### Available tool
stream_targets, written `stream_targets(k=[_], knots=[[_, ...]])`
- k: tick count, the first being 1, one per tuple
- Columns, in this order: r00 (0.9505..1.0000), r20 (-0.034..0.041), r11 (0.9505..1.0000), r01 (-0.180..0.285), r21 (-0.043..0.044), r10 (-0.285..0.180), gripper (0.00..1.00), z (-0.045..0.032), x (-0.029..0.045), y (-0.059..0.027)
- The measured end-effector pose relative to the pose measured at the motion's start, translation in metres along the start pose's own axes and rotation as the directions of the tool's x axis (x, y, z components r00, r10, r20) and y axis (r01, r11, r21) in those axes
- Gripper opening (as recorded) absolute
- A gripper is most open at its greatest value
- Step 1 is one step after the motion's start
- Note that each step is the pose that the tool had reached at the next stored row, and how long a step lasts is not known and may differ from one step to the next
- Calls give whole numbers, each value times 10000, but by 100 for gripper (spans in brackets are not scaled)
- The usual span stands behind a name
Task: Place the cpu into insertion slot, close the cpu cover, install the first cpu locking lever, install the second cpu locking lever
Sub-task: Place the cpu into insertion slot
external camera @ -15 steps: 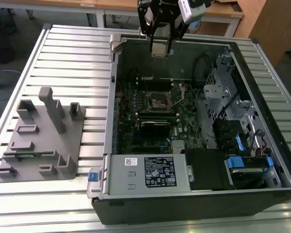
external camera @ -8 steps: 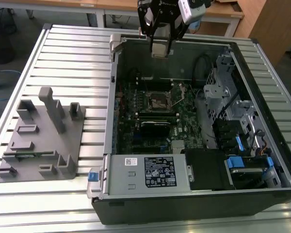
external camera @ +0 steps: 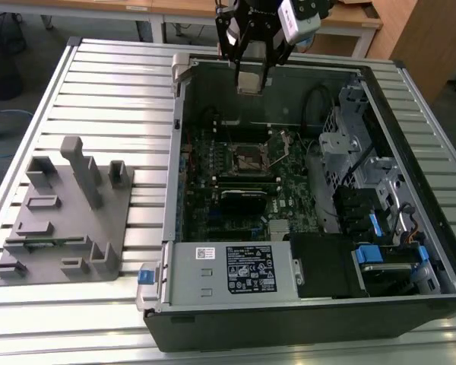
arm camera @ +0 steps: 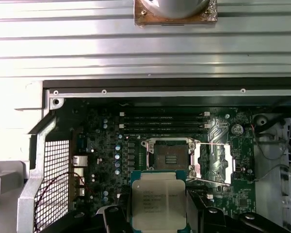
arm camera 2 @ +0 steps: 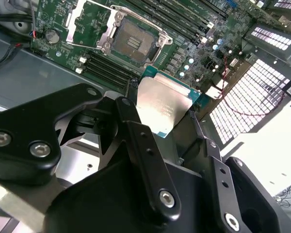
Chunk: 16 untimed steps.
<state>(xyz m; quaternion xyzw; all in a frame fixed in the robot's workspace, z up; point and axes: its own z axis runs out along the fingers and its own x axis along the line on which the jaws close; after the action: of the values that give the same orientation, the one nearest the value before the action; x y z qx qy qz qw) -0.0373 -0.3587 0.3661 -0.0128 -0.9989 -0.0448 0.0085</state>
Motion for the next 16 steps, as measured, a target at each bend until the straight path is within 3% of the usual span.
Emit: stream_targets(k=[16], knots=[[10000,0,10000,0,-2,0,54,50,-1,-5]])
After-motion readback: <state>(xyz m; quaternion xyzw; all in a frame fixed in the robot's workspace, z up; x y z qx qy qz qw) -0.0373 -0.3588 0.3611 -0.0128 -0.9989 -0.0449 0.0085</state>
